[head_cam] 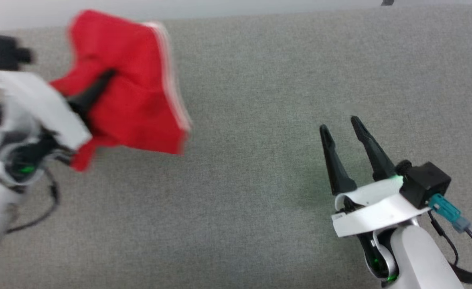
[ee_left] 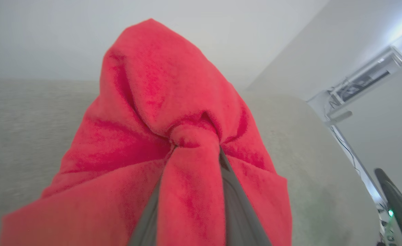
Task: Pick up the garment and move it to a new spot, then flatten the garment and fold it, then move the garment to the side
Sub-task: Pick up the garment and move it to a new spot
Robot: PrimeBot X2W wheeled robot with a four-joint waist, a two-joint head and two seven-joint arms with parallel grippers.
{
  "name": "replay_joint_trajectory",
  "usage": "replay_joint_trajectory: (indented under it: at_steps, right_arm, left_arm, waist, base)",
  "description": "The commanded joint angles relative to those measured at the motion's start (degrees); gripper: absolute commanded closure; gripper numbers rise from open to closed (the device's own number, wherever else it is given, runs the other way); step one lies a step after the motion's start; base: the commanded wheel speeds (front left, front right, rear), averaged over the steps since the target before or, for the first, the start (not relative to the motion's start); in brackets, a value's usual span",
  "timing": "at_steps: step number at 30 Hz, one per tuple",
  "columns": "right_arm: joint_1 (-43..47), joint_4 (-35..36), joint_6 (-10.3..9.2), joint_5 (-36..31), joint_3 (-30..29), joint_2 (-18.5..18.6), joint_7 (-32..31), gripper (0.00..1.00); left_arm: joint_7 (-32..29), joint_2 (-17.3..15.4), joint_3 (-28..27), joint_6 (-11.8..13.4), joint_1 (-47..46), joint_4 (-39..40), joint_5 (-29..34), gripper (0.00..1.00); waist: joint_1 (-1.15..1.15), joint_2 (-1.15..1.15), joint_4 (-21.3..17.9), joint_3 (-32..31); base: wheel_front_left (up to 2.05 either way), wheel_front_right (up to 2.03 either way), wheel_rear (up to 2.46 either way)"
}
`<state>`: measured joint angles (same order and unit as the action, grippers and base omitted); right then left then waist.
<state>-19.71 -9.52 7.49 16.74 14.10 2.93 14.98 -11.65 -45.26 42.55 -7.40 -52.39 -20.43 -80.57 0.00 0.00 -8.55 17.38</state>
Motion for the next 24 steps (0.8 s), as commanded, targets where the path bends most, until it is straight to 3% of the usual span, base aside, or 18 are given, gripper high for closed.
replay_joint_trajectory:
  at_steps: [1, 6, 11, 18, 24]
  right_arm:
    - [1.25, 0.1, 0.0, 0.32, -0.39, -0.01, 0.3, 0.0]
    - [2.44, 1.4, 0.0, 2.24, -2.23, -0.01, 0.31, 0.0]
    - [2.99, 3.09, 0.0, 5.11, -4.2, -0.05, 0.3, 0.0]
    - [3.78, 5.2, 0.0, 9.87, -5.52, -0.06, 0.29, 0.0]
    - [3.83, 6.5, 0.01, 13.81, -4.96, -0.11, 0.19, 0.0]
  left_arm:
    - [-0.32, 0.6, 0.89, -0.15, -0.43, 2.12, 0.48, 1.0]
    - [-2.08, 3.93, 4.49, -0.15, -3.16, 11.72, -0.4, 1.0]
    - [-3.78, 9.12, 7.64, -0.15, -6.7, 15.79, -1.21, 1.0]
    - [-6.77, 14.37, 13.27, -0.16, -10.05, 11.39, -1.22, 1.0]
    - [-9.75, 13.92, 17.86, -0.16, -11.23, 3.41, -0.33, 1.0]
  waist:
    - [0.0, 0.0, -0.22, -0.22]
    - [0.0, 0.0, -2.56, 0.54]
    - [0.0, 0.0, -5.81, 2.26]
    - [0.0, 0.0, -12.44, 5.76]
    - [0.0, 0.0, -18.6, 9.39]
  base:
    - [0.0, 0.0, 0.0]
    - [0.0, 0.0, 0.0]
    - [0.0, 0.0, 0.0]
    - [0.0, 0.0, 0.0]
    - [0.0, 0.0, 0.0]
